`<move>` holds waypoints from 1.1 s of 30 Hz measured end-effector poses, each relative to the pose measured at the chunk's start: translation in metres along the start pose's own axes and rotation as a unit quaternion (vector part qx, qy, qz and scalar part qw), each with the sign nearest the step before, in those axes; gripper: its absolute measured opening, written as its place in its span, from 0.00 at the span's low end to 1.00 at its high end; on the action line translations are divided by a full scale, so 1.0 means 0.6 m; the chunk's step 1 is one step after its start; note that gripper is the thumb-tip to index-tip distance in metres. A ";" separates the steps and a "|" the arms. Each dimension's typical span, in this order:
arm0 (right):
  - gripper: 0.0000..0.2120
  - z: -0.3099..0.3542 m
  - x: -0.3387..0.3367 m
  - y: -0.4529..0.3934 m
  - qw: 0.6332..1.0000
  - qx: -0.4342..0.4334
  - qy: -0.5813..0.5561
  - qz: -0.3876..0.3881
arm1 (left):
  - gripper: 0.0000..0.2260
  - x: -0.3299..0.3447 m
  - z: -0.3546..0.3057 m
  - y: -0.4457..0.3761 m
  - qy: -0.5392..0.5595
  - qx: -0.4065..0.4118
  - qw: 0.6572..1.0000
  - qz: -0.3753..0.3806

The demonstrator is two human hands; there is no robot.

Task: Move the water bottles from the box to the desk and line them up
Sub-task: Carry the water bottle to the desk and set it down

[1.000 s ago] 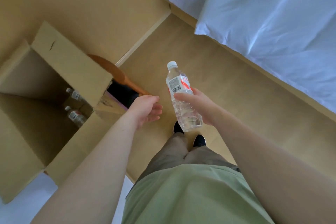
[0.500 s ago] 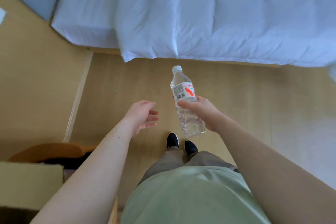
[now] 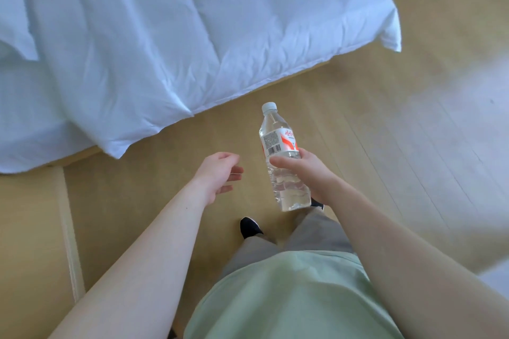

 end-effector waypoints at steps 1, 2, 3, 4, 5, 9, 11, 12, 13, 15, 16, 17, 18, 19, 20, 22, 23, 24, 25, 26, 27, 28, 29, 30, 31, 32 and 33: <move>0.20 0.000 -0.016 0.004 1.000 -0.002 -0.008 -0.007 | 0.08 0.016 -0.011 -0.007 -0.010 -0.001 1.000 0.009; 0.19 0.000 -0.034 0.008 1.000 -0.004 -0.017 -0.012 | 0.08 0.032 -0.023 -0.014 -0.017 -0.001 1.000 0.018; 0.18 0.001 -0.053 0.011 0.999 -0.008 -0.028 -0.015 | 0.08 0.050 -0.034 -0.021 -0.022 -0.001 0.999 0.025; 0.19 0.001 -0.074 0.014 0.999 -0.010 -0.040 -0.018 | 0.08 0.068 -0.045 -0.028 -0.024 -0.001 0.999 0.030; 0.20 0.002 -0.096 0.016 0.998 -0.012 -0.050 -0.022 | 0.07 0.086 -0.056 -0.035 -0.028 -0.001 0.999 0.033; 0.26 0.020 -0.195 0.025 0.997 -0.015 -0.066 -0.034 | 0.08 0.164 -0.103 -0.063 -0.045 0.000 0.998 0.042; 0.24 0.031 -0.248 0.030 0.996 -0.019 -0.077 -0.039 | 0.08 0.207 -0.129 -0.080 -0.062 -0.002 0.997 0.049; 0.22 0.036 -0.276 0.033 0.995 -0.021 -0.084 -0.043 | 0.08 0.230 -0.143 -0.090 -0.068 -0.002 0.996 0.052; 0.21 0.042 -0.304 0.035 0.995 -0.022 -0.090 -0.047 | 0.08 0.252 -0.157 -0.099 -0.073 -0.003 0.996 0.053; 0.21 0.053 -0.362 0.042 0.994 -0.024 -0.092 -0.054 | 0.09 0.298 -0.186 -0.117 -0.079 0.001 0.995 0.053; 0.21 0.058 -0.390 0.047 0.994 -0.027 -0.092 -0.058 | 0.09 0.321 -0.200 -0.125 -0.082 0.004 0.995 0.054; 0.21 0.062 -0.417 0.052 0.993 -0.032 -0.094 -0.062 | 0.09 0.343 -0.214 -0.132 -0.085 0.006 0.995 0.058; 0.20 0.067 -0.443 0.058 0.992 -0.038 -0.099 -0.068 | 0.09 0.364 -0.226 -0.137 -0.089 0.006 0.994 0.063; 0.20 0.071 -0.467 0.064 0.991 -0.043 -0.104 -0.073 | 0.09 0.383 -0.239 -0.142 -0.095 0.005 0.993 0.069; 0.20 0.074 -0.490 0.069 0.990 -0.049 -0.109 -0.079 | 0.09 0.402 -0.251 -0.147 -0.103 0.002 0.992 0.075; 0.21 0.081 -0.531 0.079 0.987 -0.059 -0.116 -0.094 | 0.09 0.439 -0.276 -0.156 -0.122 -0.003 0.988 0.089; 0.22 0.084 -0.550 0.082 0.986 -0.061 -0.119 -0.102 | 0.09 0.457 -0.289 -0.161 -0.134 -0.004 0.986 0.097; 0.24 0.087 -0.567 0.085 0.984 -0.061 -0.122 -0.113 | 0.09 0.474 -0.303 -0.168 -0.147 -0.005 0.984 0.103; 0.24 0.089 -0.583 0.088 0.982 -0.061 -0.128 -0.123 | 0.09 0.492 -0.317 -0.174 -0.159 -0.005 0.981 0.110; 0.24 0.091 -0.598 0.090 0.980 -0.062 -0.136 -0.131 | 0.09 0.509 -0.331 -0.182 -0.171 -0.004 0.979 0.115; 0.23 0.094 -0.612 0.091 0.978 -0.065 -0.145 -0.137 | 0.09 0.525 -0.345 -0.191 -0.180 -0.004 0.976 0.121; 0.23 0.096 -0.626 0.092 0.976 -0.065 -0.150 -0.144 | 0.09 0.540 -0.358 -0.202 -0.189 -0.003 0.974 0.127; 0.23 0.099 -0.640 0.092 0.975 -0.064 -0.151 -0.152 | 0.09 0.556 -0.372 -0.213 -0.197 -0.004 0.971 0.134; 0.24 0.104 -0.654 0.092 0.973 -0.063 -0.152 -0.160 | 0.09 0.571 -0.386 -0.225 -0.204 -0.004 0.969 0.140; 0.24 0.110 -0.669 0.090 0.972 -0.062 -0.155 -0.168 | 0.09 0.585 -0.400 -0.237 -0.211 -0.005 0.966 0.146; 0.23 0.117 -0.684 0.088 0.969 -0.062 -0.162 -0.173 | 0.09 0.599 -0.415 -0.251 -0.218 -0.006 0.964 0.151; 0.22 0.125 -0.699 0.084 0.967 -0.062 -0.171 -0.176 | 0.09 0.613 -0.431 -0.265 -0.225 -0.007 0.962 0.157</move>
Point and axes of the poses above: each hand's wrist, its own y-axis away from the middle knuckle, its own x-axis out of the palm, z = x × y, the point moved 2 cm from there along -y, towards the middle knuckle, and after that the axes turned 10 degrees about z, right-handed, at the moved point
